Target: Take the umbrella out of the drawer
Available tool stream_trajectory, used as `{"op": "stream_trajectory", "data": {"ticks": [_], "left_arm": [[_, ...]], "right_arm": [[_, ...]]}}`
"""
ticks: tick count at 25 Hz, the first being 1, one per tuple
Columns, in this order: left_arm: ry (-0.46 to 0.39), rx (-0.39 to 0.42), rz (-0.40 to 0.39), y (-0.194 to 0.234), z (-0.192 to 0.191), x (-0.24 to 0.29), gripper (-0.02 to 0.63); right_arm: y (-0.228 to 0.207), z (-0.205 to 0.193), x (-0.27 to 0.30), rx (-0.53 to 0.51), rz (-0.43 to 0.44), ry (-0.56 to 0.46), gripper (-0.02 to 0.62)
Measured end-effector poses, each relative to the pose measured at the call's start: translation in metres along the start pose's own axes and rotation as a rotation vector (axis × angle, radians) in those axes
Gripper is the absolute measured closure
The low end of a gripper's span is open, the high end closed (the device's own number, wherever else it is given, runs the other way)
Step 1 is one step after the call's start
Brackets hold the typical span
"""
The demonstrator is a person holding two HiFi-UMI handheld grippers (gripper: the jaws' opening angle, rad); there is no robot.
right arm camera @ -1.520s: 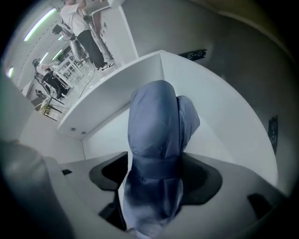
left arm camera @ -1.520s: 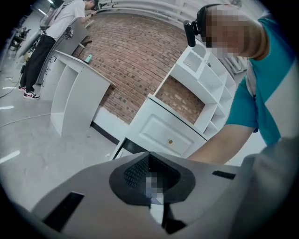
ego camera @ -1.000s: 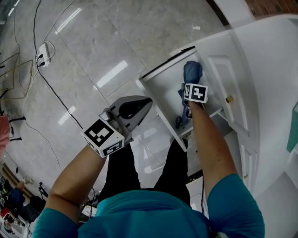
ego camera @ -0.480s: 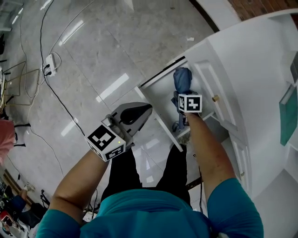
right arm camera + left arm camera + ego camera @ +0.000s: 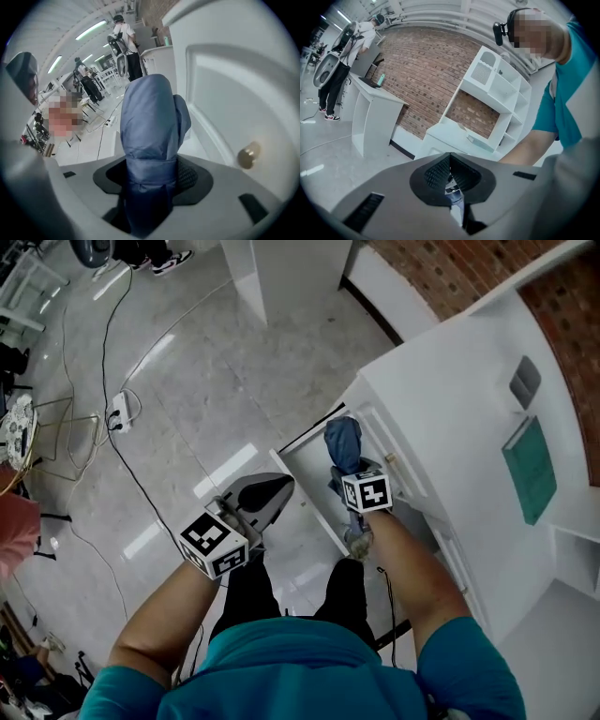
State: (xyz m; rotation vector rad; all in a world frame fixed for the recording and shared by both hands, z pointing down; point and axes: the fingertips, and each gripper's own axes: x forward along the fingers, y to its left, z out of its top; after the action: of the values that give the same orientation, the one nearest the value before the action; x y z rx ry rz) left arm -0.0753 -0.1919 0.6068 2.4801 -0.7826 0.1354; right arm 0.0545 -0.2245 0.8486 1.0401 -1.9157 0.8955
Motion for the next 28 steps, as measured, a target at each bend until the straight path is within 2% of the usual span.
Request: {"op": "stream_trajectory", "data": {"ticks": [5,11,17,23,28], "left_arm": [[-0.027,0.031,0.008,-0.036,0.046,-0.018,0.592],[-0.073,0.096,0.012,-0.075,0.112,-0.029,0.592],[-0.138,0.144,-0.016,-0.107,0.180,-0.029,0.592],[-0.185,0.199,-0.049,-0.147,0.235,-0.039,0.592],[-0.244,0.227,-0.107,-0.182,0.283,-0.043,0.592]], "right_arm": [[0.026,0.030,-0.078,-0.035,0.054,-0.077,0.330],[0.042,0.088,-0.179,-0.047,0.096,-0.225,0.330],[0.040,0.153,-0.284,-0.053,0.103,-0.386,0.330],[0.048,0.189,-0.388,-0.078,0.096,-0.517,0.330],[0.048,0.215,-0.467,-0.103,0.085,-0.626,0.330]]}}
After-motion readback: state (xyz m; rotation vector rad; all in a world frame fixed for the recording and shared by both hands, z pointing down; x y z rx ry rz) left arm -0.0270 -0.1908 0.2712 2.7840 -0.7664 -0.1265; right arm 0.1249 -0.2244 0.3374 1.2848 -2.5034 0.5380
